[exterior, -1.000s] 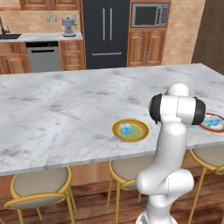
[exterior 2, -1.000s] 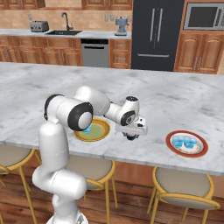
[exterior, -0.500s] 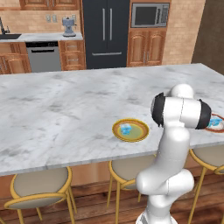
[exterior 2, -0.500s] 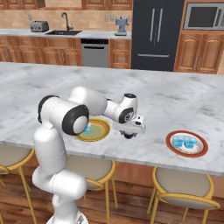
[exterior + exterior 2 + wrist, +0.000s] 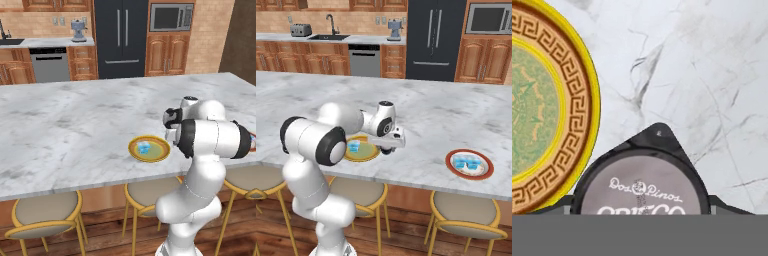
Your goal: Place two yogurt containers on each plate.
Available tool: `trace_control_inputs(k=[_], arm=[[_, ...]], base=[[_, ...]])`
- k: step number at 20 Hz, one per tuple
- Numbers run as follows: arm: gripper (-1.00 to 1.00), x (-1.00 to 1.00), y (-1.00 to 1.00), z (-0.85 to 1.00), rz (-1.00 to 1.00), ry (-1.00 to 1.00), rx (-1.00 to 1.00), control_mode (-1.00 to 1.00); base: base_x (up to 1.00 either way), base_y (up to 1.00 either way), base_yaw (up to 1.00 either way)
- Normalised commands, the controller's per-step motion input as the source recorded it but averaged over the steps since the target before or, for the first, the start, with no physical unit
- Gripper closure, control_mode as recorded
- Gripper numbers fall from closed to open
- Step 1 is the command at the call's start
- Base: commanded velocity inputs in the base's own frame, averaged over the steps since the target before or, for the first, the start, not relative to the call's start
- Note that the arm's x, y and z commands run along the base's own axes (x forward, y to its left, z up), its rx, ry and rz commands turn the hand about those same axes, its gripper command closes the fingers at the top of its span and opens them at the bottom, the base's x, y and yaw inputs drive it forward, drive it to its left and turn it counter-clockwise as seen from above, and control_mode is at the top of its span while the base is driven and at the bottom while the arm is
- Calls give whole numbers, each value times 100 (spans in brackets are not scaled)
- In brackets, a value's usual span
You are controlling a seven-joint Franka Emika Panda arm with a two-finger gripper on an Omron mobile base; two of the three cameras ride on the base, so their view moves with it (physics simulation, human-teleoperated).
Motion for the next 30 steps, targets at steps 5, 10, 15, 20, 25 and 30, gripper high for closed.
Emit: trace_control_inputs(k=[5, 10, 15, 20, 25, 30], arm=[[100, -9, 52, 13, 10, 0, 0, -100], [100, 0, 33, 1, 9, 0, 0, -100], [100, 29, 19, -3, 4, 0, 0, -100], [100, 43, 28, -12, 0, 0, 0, -100], [100, 5, 12, -25, 1, 0, 0, -100], [100, 3, 0, -29, 3, 0, 0, -100]], base=[[0, 0, 0], [0, 0, 0], [0, 0, 0], [0, 0, 0], [0, 0, 0], [0, 0, 0]])
